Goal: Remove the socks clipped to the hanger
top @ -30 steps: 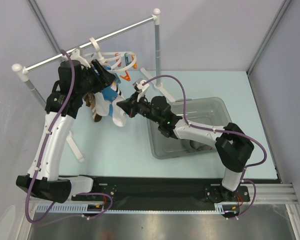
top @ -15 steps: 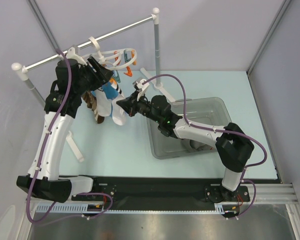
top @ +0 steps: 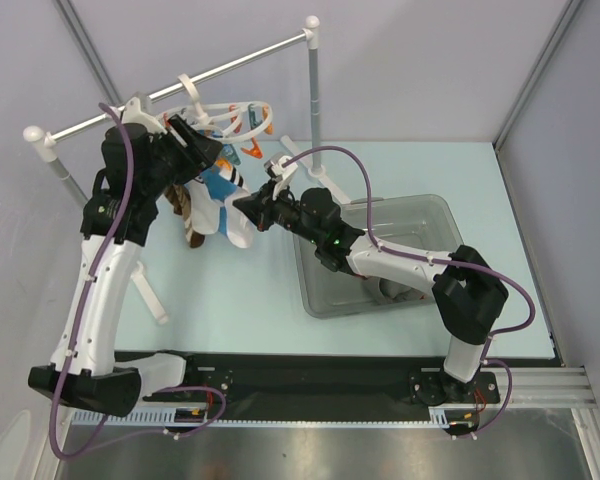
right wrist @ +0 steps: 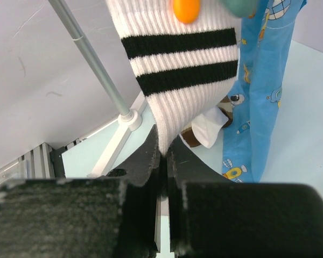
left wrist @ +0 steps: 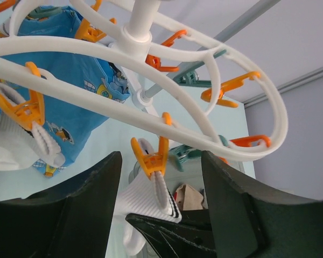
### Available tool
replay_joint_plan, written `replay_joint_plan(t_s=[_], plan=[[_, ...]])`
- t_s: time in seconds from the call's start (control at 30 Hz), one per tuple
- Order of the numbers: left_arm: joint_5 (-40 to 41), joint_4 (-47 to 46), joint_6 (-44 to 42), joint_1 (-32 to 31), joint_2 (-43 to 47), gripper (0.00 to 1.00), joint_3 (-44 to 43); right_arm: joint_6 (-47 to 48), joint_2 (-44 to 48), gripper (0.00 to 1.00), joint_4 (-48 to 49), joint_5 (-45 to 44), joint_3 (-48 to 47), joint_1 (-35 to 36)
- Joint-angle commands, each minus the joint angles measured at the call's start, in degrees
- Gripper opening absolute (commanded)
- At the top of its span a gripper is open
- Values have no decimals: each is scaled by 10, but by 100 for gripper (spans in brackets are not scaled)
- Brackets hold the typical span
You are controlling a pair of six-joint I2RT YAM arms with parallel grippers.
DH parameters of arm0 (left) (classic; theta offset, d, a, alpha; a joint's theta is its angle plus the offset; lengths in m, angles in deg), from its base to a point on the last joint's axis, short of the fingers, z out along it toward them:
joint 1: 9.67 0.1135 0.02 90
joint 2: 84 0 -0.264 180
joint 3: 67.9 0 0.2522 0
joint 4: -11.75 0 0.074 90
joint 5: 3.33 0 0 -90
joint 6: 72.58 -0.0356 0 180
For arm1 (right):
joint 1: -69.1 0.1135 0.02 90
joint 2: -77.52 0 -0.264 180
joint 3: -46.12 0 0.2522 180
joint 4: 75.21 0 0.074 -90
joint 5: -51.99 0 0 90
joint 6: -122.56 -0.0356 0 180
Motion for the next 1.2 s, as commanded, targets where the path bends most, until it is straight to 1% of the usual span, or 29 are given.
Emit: replay_joint_plan(t_s=[0.0,0.17,0.3,0.43,0.6,0.7,1.17], plan=[[17,-5,1,6,32,66,1,8,6,0,11,-6,-25,3],[6,-3,1,13,26,63,-1,7,8,0,11,-6,-25,6],[22,2,8,16,25,58,7,7,10,0,10,-8,-27,8],[18,-12,8,19,30,57,23,12,11,0,7,-9,-30,12],[-4,-46,7,19,33,58,37,11,9,0,6,-7,-32,11],[-20,-49,8,19,23,58,37,6,10,0,11,-7,-29,11],[-13,-64,16,20,7,56,37,5,8,0,18,-3,-28,11]])
